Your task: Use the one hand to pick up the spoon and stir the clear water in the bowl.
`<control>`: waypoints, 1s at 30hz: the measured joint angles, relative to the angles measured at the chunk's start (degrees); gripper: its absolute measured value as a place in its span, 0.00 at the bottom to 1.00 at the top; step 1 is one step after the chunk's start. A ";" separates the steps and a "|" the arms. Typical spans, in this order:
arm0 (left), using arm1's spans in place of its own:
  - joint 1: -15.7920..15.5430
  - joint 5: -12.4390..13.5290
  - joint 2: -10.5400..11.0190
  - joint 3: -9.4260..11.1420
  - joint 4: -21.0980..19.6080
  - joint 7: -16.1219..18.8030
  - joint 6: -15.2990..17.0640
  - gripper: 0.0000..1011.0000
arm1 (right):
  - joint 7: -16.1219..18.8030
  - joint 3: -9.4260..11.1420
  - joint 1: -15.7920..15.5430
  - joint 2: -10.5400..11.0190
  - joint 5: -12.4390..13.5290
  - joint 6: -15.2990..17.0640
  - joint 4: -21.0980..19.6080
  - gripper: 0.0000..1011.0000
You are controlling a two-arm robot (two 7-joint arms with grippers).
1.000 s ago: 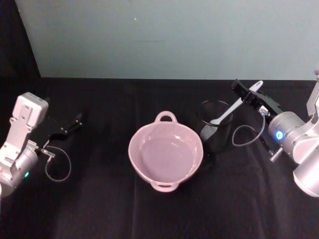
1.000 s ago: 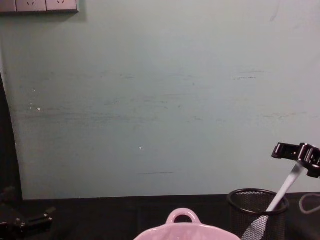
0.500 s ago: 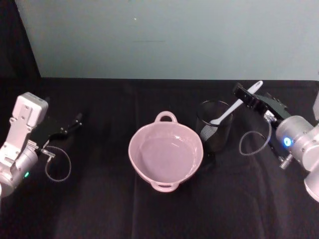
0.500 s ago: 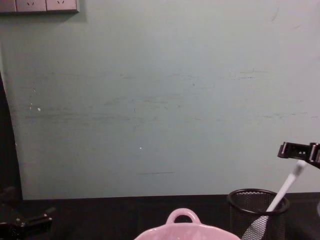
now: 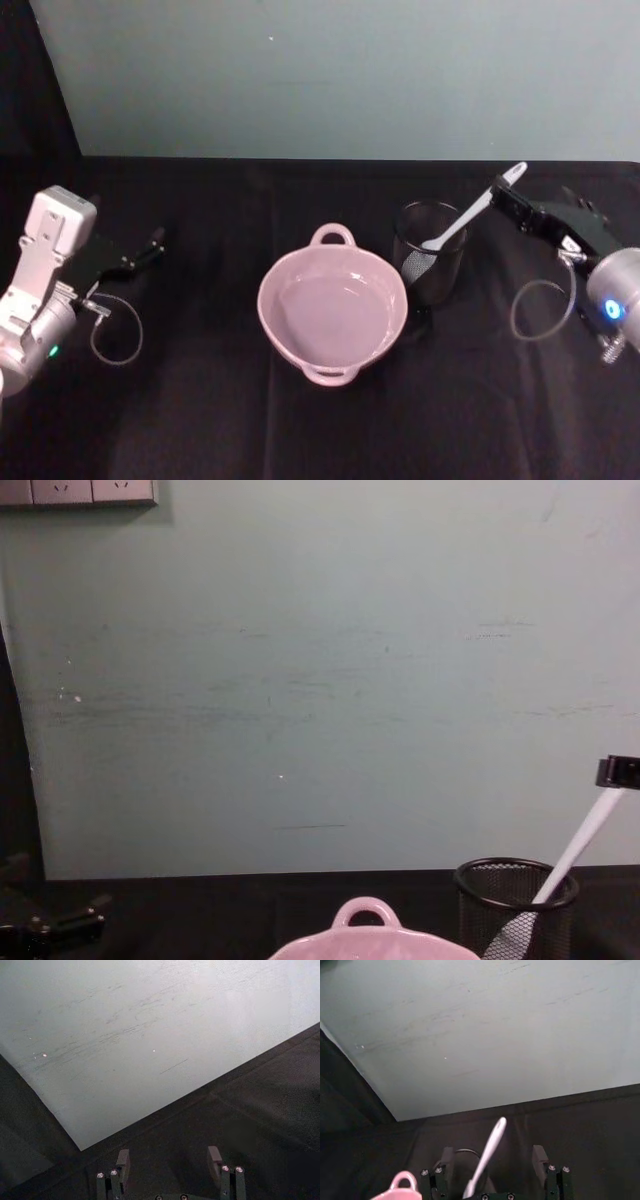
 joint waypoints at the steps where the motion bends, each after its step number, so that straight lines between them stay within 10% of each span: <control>1: 0.00 0.00 0.00 0.00 0.00 0.00 0.00 1.00 | 0.07 0.13 -0.34 0.20 -0.21 0.09 -0.29 0.99; 30: 0.00 0.00 0.00 0.00 0.00 0.00 0.00 1.00 | 4.52 3.44 -6.42 0.75 -8.88 -8.04 4.97 0.99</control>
